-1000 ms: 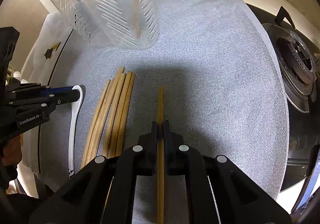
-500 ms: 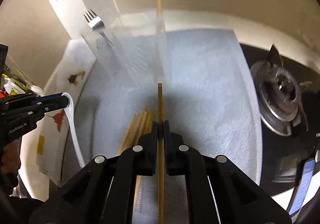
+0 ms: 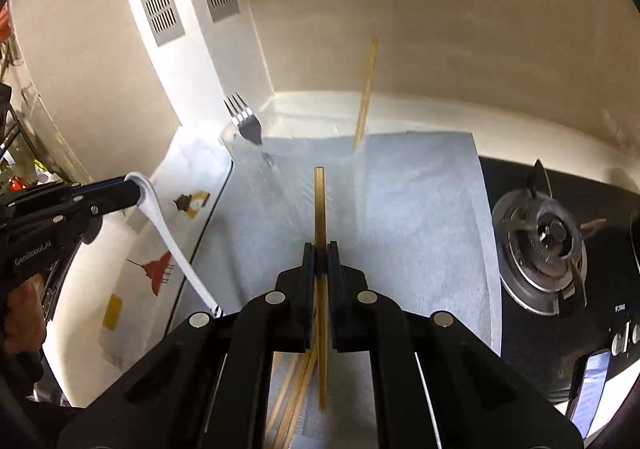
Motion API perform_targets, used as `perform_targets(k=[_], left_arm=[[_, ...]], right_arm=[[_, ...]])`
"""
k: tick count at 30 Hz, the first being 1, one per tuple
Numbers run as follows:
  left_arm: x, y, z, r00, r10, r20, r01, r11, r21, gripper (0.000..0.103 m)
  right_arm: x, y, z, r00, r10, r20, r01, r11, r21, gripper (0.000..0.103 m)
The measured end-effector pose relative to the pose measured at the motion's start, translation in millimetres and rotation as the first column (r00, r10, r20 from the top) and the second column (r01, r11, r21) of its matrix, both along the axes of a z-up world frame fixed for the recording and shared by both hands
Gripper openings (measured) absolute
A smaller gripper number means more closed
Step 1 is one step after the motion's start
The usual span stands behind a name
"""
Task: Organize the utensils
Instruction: 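Carry the spoon and chopstick up to the caddy and release them inside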
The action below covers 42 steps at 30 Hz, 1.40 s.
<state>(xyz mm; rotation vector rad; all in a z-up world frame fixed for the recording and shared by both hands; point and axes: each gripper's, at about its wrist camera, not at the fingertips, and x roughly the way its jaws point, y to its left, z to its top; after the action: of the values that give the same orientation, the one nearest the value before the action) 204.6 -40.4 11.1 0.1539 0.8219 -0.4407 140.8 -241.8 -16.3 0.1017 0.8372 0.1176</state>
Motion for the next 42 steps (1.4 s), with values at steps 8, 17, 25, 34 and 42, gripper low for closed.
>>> perform_targets(k=[8, 17, 25, 34, 42], left_arm=[[3, 3, 38, 0.994, 0.038, 0.1, -0.037, 0.999, -0.007, 0.006], [9, 0, 75, 0.98, 0.055, 0.192, -0.053, 0.998, -0.013, 0.006], [24, -3, 103, 0.967, 0.076, 0.244, -0.068, 0.997, -0.039, 0.005], [47, -14, 135, 0.937, 0.094, 0.335, -0.075, 0.995, -0.069, 0.005], [85, -23, 117, 0.948, 0.125, 0.293, -0.114, 0.992, -0.053, 0.005]], right_arm=[[0, 1, 31, 0.997, 0.002, 0.072, -0.003, 1.0, 0.009, 0.006], [7, 0, 68, 0.989, 0.016, 0.149, -0.018, 1.0, 0.01, 0.006], [20, 0, 112, 0.972, 0.039, 0.232, -0.043, 0.999, 0.016, 0.006], [40, 2, 151, 0.943, 0.047, 0.329, -0.044, 0.999, -0.017, 0.006], [61, 4, 152, 0.943, 0.042, 0.329, -0.036, 0.999, -0.025, 0.006]])
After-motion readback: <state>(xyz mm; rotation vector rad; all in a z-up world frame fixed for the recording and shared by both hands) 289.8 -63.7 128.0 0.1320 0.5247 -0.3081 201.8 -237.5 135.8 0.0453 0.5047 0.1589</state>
